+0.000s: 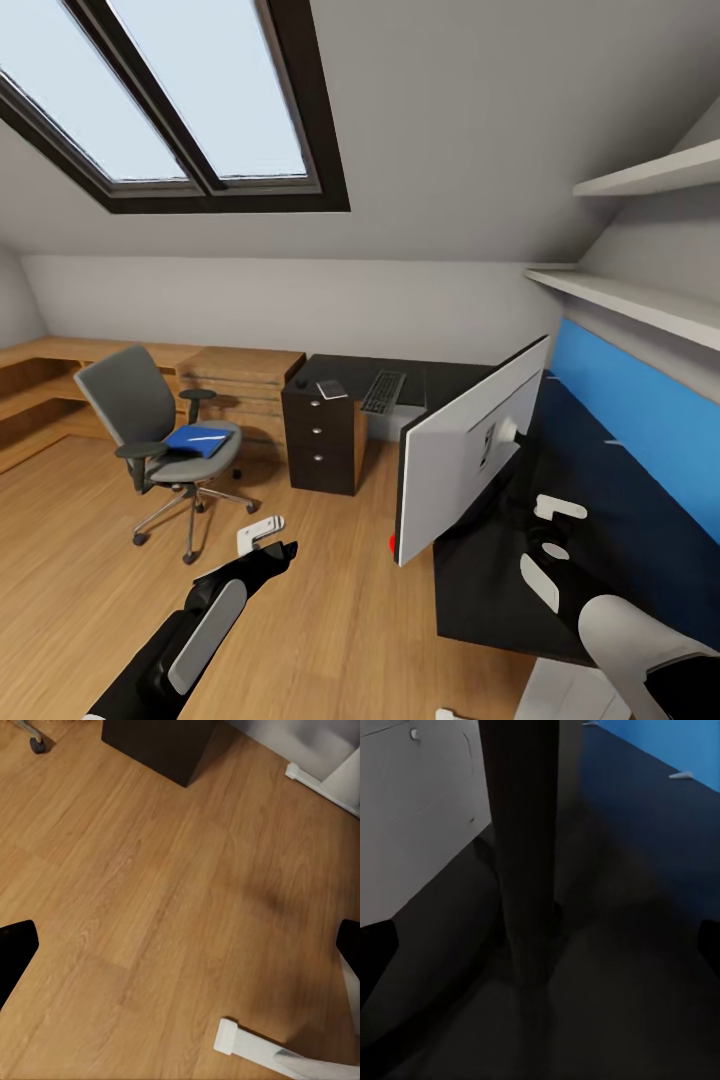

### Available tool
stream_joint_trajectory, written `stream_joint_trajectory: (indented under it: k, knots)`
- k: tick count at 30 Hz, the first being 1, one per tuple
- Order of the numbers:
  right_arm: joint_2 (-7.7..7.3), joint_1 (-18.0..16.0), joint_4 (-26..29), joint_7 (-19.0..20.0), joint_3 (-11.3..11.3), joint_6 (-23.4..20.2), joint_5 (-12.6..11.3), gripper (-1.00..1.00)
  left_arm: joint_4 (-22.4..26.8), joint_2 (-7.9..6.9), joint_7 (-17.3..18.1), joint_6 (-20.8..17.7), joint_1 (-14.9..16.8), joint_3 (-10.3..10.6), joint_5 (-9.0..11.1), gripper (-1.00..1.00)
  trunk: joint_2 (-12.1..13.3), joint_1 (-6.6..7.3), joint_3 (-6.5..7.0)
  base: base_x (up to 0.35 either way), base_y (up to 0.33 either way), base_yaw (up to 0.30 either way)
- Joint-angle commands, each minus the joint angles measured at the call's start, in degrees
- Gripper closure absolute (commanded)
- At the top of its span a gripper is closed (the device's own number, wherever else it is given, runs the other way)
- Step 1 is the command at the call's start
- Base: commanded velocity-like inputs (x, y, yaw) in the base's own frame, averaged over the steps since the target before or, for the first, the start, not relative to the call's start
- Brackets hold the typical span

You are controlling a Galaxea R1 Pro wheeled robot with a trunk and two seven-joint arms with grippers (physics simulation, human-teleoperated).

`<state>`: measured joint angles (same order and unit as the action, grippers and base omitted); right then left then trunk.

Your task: In the bedroom, organize the workspace by keeping the computer under the desk, ensuring the monitor is on the desk, placing the keyboard on the desk next to the monitor, placing the mouse on the desk next to the keyboard, moving the folder from the swivel chair onto the desk next to the mouse, stacking the notebook on top of the folder with the pen on top of the notebook, and positioning the swivel chair next to the desk.

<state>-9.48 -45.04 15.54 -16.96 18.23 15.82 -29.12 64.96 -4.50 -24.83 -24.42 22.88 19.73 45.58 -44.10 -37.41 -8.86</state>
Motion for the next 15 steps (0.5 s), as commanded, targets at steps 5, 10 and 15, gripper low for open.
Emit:
stream_joint_trajectory:
  k: [5,10,15]
  knots:
    - [-0.05,-0.1,0.0,-0.3,0.5,0.2,-0.5,-1.00,0.1,-0.07,-0.5,0.0,0.1,0.2,0.6,-1.00,-0.1,-0.02,-0.09,0.016,0.000,0.000]
    - [-0.03,-0.1,0.0,-0.3,0.5,0.2,-0.5,-1.00,-0.1,-0.07,-0.5,0.0,0.1,0.3,0.7,-1.00,-0.1,-0.02,-0.09,0.129,-0.038,0.000]
    - [-0.04,-0.1,0.0,-0.3,0.5,0.2,-0.5,-1.00,-0.1,-0.07,-0.5,0.0,0.1,0.5,0.7,-1.00,-0.1,-0.02,-0.09,0.126,-0.043,0.000]
